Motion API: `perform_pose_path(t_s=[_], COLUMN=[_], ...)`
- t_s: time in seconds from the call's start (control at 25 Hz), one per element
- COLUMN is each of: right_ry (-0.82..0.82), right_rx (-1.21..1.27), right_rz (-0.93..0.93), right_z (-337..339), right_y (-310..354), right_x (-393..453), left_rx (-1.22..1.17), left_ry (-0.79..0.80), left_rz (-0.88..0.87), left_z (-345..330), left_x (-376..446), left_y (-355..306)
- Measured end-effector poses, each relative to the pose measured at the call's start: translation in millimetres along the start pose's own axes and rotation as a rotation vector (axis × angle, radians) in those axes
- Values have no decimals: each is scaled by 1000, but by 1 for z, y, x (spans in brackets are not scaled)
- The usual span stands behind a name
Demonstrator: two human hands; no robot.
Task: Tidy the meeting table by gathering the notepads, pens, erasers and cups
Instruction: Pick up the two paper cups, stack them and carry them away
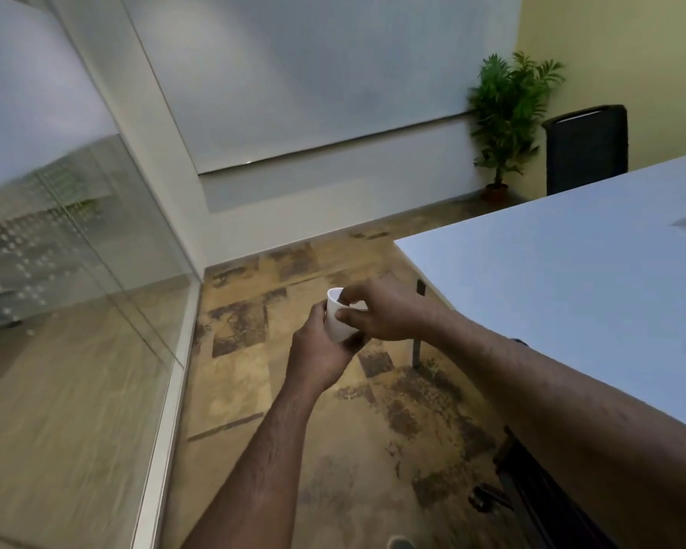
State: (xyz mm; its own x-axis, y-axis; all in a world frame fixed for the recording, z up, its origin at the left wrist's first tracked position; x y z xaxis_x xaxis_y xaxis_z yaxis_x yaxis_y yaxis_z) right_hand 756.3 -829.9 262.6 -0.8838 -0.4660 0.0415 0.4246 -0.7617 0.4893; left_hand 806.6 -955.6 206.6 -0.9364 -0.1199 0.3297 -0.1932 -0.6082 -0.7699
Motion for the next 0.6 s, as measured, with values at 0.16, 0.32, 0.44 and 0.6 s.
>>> perform_pose_path(t_s=[0.16, 0.32, 0.44, 0.6], right_ry=[158, 225, 228, 190], right_rx=[63, 164, 189, 205], right_rz=[4, -66, -59, -80], right_z=[-73, -105, -117, -124], right_y=[-23, -48, -63, -88], right_x=[99, 191, 259, 344], left_rx=[1, 50, 61, 66], left_ry=[22, 42, 70, 74], left_rz=[106, 203, 238, 262], left_z=[1, 2, -2, -13], left_x=[56, 131, 190, 271], left_y=[91, 154, 195, 240])
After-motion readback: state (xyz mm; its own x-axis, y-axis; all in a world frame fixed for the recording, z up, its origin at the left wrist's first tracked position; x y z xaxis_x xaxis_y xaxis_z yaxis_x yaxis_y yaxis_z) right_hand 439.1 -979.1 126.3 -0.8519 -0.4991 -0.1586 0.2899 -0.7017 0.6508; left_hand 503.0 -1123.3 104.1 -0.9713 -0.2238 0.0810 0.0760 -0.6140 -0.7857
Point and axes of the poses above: each hand's wrist, its own x-axis towards the middle knuckle, its own z-axis out of the back of the hand, y = z × x, the point moved 4 cm from there along x, towards the middle knuckle, and after that the axes turned 13 degrees about -z, right-handed, at the moved point
